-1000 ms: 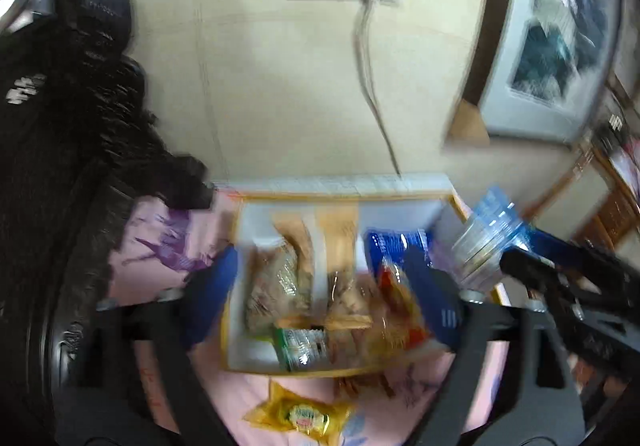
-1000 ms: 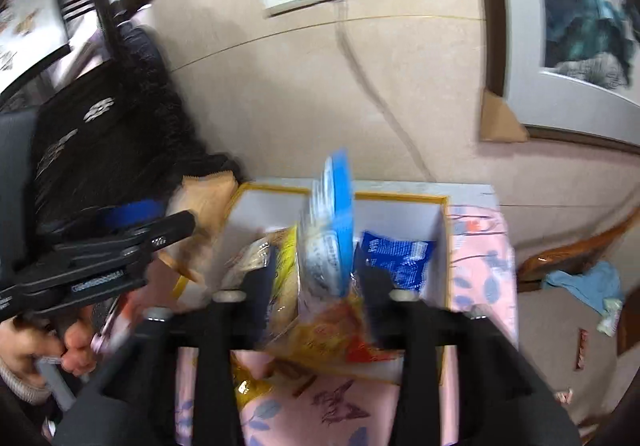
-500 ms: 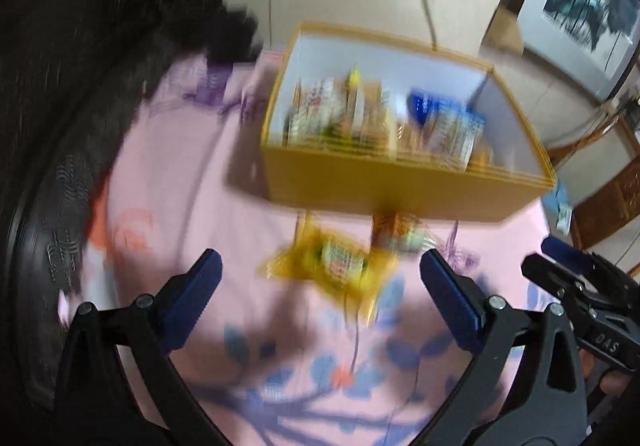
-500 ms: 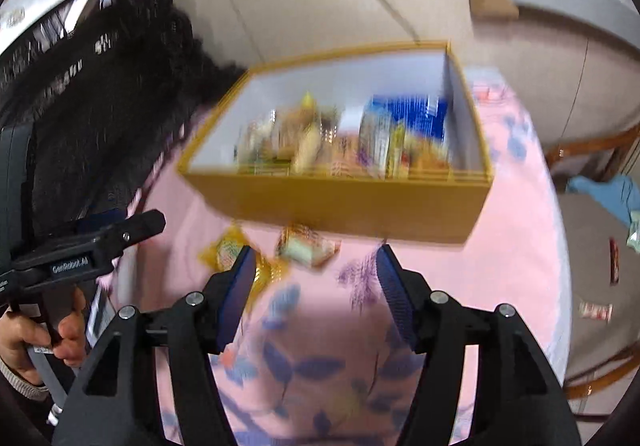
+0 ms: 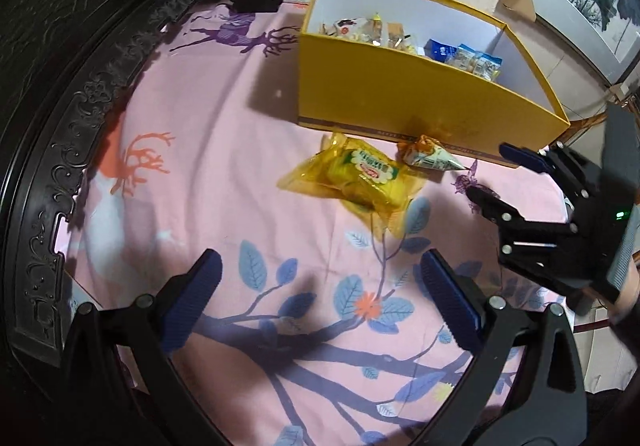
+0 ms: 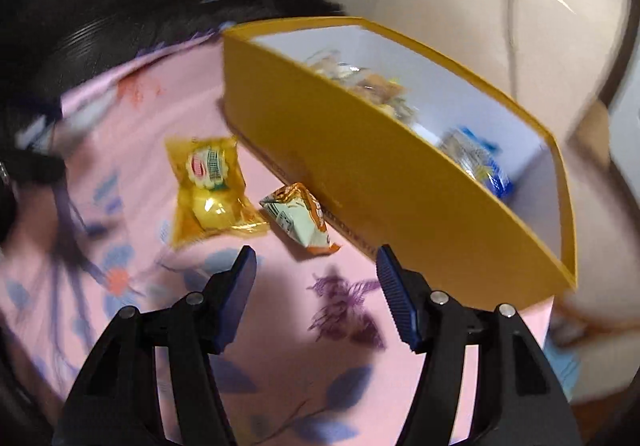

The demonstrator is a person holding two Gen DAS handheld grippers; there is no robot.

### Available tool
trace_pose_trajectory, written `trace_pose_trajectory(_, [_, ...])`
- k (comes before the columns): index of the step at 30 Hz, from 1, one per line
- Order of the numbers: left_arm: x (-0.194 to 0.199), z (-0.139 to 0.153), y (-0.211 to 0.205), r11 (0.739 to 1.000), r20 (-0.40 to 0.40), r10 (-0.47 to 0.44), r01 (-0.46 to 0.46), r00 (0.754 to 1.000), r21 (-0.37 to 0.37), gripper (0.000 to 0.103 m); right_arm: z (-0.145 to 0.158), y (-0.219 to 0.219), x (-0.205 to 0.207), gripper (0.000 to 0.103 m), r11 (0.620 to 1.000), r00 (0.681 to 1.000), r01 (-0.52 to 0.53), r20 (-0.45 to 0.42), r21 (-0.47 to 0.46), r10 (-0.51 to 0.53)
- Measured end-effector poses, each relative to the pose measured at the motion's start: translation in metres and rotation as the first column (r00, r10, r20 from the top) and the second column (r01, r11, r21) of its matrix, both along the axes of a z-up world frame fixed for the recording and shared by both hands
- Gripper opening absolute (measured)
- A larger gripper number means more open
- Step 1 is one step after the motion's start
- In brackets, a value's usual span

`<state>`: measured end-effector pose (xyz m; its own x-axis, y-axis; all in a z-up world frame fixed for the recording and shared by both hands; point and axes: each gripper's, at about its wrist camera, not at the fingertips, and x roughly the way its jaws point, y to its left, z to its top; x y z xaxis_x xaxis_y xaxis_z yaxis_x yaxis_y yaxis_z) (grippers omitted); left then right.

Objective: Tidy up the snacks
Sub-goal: 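Grasp the orange pack with the right gripper while the left grasps the yellow cake pack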

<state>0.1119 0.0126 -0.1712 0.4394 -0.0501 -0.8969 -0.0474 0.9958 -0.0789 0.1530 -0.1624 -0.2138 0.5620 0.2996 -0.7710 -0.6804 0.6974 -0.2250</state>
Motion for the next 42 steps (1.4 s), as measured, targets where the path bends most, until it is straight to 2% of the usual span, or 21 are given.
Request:
trace_pose_trajectory(3, [0.001, -0.005, 0.006, 1.000, -0.019, 0.021, -0.021, 1.000, -0.003, 0.101, -0.013, 0.011, 0.005, 0.061, 0.994, 0.996, -0.089, 0.027, -0.064, 0.091])
trace_pose_trajectory(8, [0.007, -0.015, 0.011, 0.999, -0.055, 0.043, -0.043, 0.998, 0.002, 0.101, -0.033, 0.028, 0.012, 0.054, 0.968, 0.976, -0.213, 0.023, -0.133, 0.218])
trace_pose_trajectory(11, [0.012, -0.023, 0.013, 0.999, -0.084, 0.049, -0.049, 0.995, 0.007, 0.101, -0.043, 0.031, 0.022, 0.048, 0.961, 0.970, -0.231, 0.036, -0.150, 0.239])
trace_pose_trajectory(12, [0.013, -0.024, 0.013, 0.999, -0.088, 0.051, -0.050, 0.995, 0.009, 0.101, -0.044, 0.030, 0.025, 0.042, 0.963, 0.972, -0.226, 0.038, -0.149, 0.234])
trace_pose_trajectory(13, [0.015, -0.025, 0.012, 0.999, -0.091, 0.053, -0.052, 0.994, 0.012, 0.101, -0.046, 0.029, 0.030, 0.031, 0.965, 0.975, -0.216, 0.029, -0.152, 0.222])
trace_pose_trajectory(14, [0.017, -0.026, 0.012, 0.999, -0.094, 0.054, -0.053, 0.994, 0.013, 0.101, -0.048, 0.026, 0.032, 0.026, 0.967, 0.978, -0.204, 0.019, -0.155, 0.210])
trace_pose_trajectory(15, [0.020, -0.028, 0.011, 0.998, -0.100, 0.056, -0.055, 0.993, 0.012, 0.101, -0.050, 0.023, 0.035, 0.019, 0.971, 0.983, -0.182, 0.008, -0.153, 0.185])
trace_pose_trajectory(20, [0.030, -0.032, 0.005, 0.999, -0.108, 0.049, -0.049, 0.993, 0.005, 0.101, -0.044, 0.003, 0.028, 0.015, 0.992, 0.996, -0.084, -0.034, -0.093, 0.081])
trace_pose_trajectory(23, [0.034, -0.031, -0.002, 1.000, -0.105, 0.030, -0.029, 0.994, 0.009, 0.101, -0.036, -0.020, 0.019, 0.015, 0.999, 0.992, 0.039, -0.119, -0.009, -0.039])
trace_pose_trajectory(26, [0.037, -0.032, -0.011, 1.000, -0.107, 0.011, -0.010, 0.994, 0.014, 0.101, -0.024, -0.049, -0.001, 0.015, 0.979, 0.966, 0.190, -0.195, 0.080, -0.172])
trace_pose_trajectory(31, [0.052, -0.040, -0.024, 0.999, -0.140, 0.030, -0.033, 0.990, -0.018, 0.101, -0.008, -0.076, -0.038, 0.014, 0.919, 0.918, 0.354, -0.250, 0.173, -0.306])
trace_pose_trajectory(33, [0.062, -0.045, -0.028, 0.996, -0.157, 0.068, -0.076, 0.985, -0.044, 0.101, -0.004, -0.082, -0.049, 0.012, 0.898, 0.904, 0.394, -0.256, 0.196, -0.342])
trace_pose_trajectory(34, [0.066, -0.047, -0.029, 0.994, -0.167, 0.086, -0.096, 0.982, -0.050, 0.101, -0.005, -0.082, -0.054, 0.007, 0.897, 0.902, 0.400, -0.255, 0.188, -0.349])
trace_pose_trajectory(36, [0.074, -0.054, -0.030, 0.988, -0.199, 0.120, -0.136, 0.973, -0.070, 0.101, -0.009, -0.078, -0.058, 0.006, 0.901, 0.903, 0.402, -0.233, 0.162, -0.361])
trace_pose_trajectory(38, [0.078, -0.059, -0.028, 0.980, -0.237, 0.150, -0.176, 0.960, -0.093, 0.101, -0.011, -0.074, -0.058, 0.006, 0.922, 0.918, 0.366, -0.213, 0.129, -0.334])
trace_pose_trajectory(39, [0.077, -0.059, -0.027, 0.978, -0.244, 0.158, -0.186, 0.957, -0.098, 0.101, -0.010, -0.072, -0.059, 0.014, 0.927, 0.925, 0.352, -0.197, 0.127, -0.324])
trace_pose_trajectory(40, [0.075, -0.056, -0.024, 0.977, -0.231, 0.168, -0.193, 0.958, -0.092, 0.101, -0.008, -0.069, -0.060, 0.032, 0.935, 0.936, 0.328, -0.179, 0.134, -0.303])
trace_pose_trajectory(42, [0.070, -0.053, -0.019, 0.978, -0.219, 0.177, -0.197, 0.960, -0.074, 0.101, -0.002, -0.068, -0.066, 0.061, 0.950, 0.955, 0.284, -0.121, 0.130, -0.269])
